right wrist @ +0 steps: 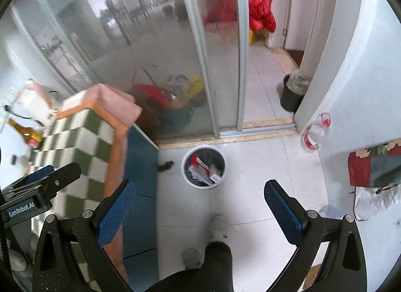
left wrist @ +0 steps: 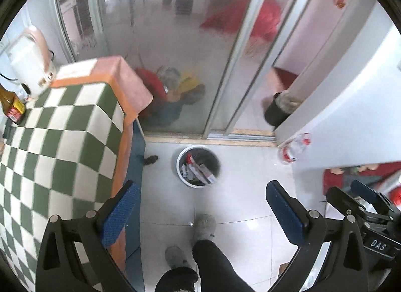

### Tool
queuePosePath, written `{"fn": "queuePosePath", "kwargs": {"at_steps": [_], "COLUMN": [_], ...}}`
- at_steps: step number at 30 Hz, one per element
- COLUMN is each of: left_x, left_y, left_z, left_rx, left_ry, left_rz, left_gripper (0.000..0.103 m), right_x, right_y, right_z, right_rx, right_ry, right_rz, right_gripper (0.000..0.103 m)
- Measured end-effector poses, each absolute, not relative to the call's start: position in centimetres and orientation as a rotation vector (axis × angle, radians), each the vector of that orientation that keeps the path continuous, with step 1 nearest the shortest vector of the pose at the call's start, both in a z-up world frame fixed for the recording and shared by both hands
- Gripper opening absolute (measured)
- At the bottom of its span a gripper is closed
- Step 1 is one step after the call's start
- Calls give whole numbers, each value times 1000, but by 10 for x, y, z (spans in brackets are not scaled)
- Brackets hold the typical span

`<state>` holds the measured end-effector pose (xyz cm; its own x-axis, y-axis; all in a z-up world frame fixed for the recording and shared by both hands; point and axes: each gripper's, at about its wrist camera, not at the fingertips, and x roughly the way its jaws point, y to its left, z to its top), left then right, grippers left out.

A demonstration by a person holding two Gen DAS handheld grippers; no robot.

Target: Collect trash

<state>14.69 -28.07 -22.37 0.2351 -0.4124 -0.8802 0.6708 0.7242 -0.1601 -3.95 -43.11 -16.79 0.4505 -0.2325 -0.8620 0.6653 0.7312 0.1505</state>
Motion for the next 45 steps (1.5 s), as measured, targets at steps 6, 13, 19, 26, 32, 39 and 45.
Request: {"fn": "queuePosePath", "kwargs": {"at_steps": [6,13,19,26,32,39,45], "left_x": [112,89,74,61,55,50,48], "left_y": [-239,-213,-203,-202,-209,-211,-211], "left_z": [-166,-128,-114,-108,-109,-112,-116], "left_rx": [232,190,183,187,206,221,219], "left_ry": [1055,1005,985,981,981,998,1017], "left_rz": [-806,-800,-778,-773,-787,-782,-782], "left_gripper": [103,103,103,103,103,103,103], "right_x": [-77,-96,-104,-109,-112,-114,-115], "right_y": [-384,-364,-366,-373,-376,-378,-379], "right_z": [-104,-74,-67,-66,-69,-74,-76], "right_rx": [501,476,462,469,477,493,501], "right_ry": [886,862,860,865,869,879,889], "right_rz": [-539,-476,-430,-398,-394,-392,-387], "right_gripper": [103,103,103,103,103,103,103]}}
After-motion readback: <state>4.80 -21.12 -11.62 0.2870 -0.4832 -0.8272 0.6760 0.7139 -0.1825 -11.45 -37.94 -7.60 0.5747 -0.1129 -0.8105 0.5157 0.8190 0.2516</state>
